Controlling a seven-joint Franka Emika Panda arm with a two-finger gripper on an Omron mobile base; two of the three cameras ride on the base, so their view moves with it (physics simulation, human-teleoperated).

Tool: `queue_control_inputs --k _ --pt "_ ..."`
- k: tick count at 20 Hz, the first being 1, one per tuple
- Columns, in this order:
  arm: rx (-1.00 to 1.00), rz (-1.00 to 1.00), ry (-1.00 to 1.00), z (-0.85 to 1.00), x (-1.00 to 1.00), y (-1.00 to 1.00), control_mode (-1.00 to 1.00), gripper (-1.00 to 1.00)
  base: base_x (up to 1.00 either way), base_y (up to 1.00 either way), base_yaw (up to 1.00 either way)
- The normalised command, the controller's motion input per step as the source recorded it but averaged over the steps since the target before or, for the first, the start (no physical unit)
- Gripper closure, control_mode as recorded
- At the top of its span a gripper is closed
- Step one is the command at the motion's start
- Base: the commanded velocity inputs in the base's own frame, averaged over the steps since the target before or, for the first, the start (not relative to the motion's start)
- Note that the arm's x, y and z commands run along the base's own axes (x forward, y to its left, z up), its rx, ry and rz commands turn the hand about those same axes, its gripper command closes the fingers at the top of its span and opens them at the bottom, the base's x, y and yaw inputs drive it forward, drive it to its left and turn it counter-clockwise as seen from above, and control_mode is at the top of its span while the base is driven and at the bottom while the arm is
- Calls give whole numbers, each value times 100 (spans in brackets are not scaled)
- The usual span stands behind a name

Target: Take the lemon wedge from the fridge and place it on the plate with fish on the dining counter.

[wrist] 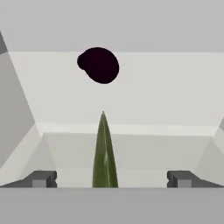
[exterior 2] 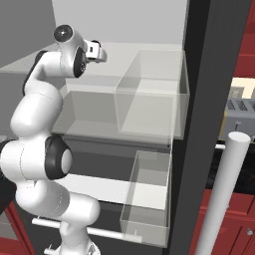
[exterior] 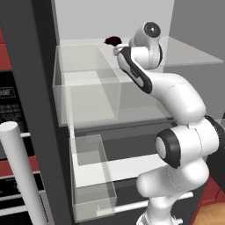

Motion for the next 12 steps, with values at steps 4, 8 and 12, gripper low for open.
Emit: queue_control_inputs --k 4,8,12 --pt "0 2 16 -23 31 1 -100 -100 0 0 0" --pt "0 0 8 -12 13 14 -100 100 0 0 0" --pt "0 0 0 0 0 0 -100 100 0 0 0"
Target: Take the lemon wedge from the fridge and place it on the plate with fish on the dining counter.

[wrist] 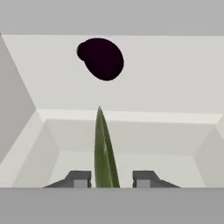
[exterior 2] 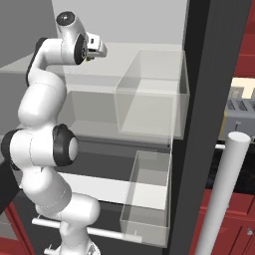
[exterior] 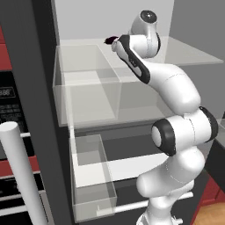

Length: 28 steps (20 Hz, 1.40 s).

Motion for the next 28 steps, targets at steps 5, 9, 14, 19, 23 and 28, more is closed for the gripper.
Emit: queue_control_inputs --k 5,9,14,19,23,28 --pt "0 0 0 0 0 0 -100 100 0 0 0" --pt "0 0 0 0 -19 0 -100 100 0 0 0" --pt "0 0 -19 0 -89 7 -100 100 0 0 0" --pt "0 0 -22 0 -100 7 -100 100 0 0 0" --pt "3 0 -27 7 -100 0 -100 100 0 0 0" --pt "9 -2 -11 -2 -100 -4 -100 100 0 0 0"
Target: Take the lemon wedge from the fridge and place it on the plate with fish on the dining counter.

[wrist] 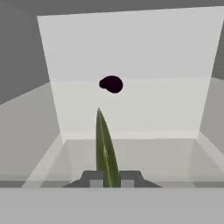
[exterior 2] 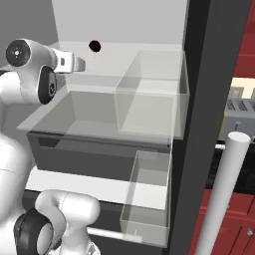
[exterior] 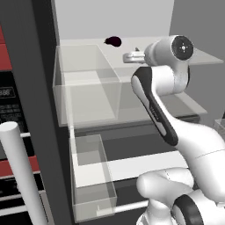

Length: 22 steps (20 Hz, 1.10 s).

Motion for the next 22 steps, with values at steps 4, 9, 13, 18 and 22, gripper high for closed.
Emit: queue_control_inputs --k 4,9,13,18,22 --pt "11 -4 -2 -17 -100 -13 -100 100 0 0 0" --pt "9 -11 0 -1 -100 -15 -100 100 0 0 0" --pt "0 -11 0 -8 -100 -6 -100 100 0 0 0" --pt "0 0 0 0 0 0 100 100 -100 -15 34" --pt "0 0 0 0 0 0 100 100 -100 -23 65"
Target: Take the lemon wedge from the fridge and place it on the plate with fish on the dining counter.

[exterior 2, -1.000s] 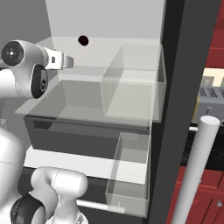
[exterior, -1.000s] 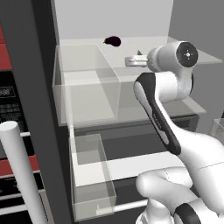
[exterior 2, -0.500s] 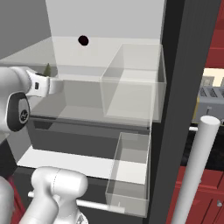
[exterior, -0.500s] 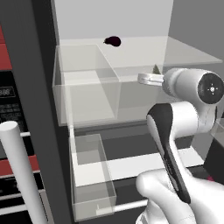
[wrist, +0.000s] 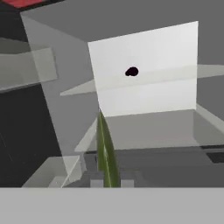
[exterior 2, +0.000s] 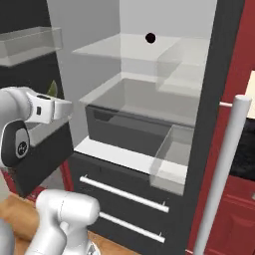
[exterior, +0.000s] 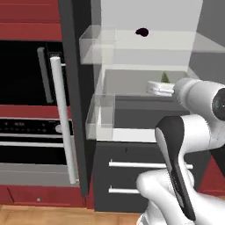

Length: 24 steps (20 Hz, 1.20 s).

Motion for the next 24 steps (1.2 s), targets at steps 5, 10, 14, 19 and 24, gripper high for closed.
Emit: queue_control_inputs --k 5,10,14,19,24 --pt "0 0 0 0 0 0 100 100 -77 -13 75" --pt "0 0 0 0 0 0 100 100 -19 0 95" --pt "0 0 0 0 0 0 100 100 -1 0 100" --pt "0 0 0 0 0 0 100 100 0 0 100" --pt "0 0 0 0 0 0 100 100 0 0 100"
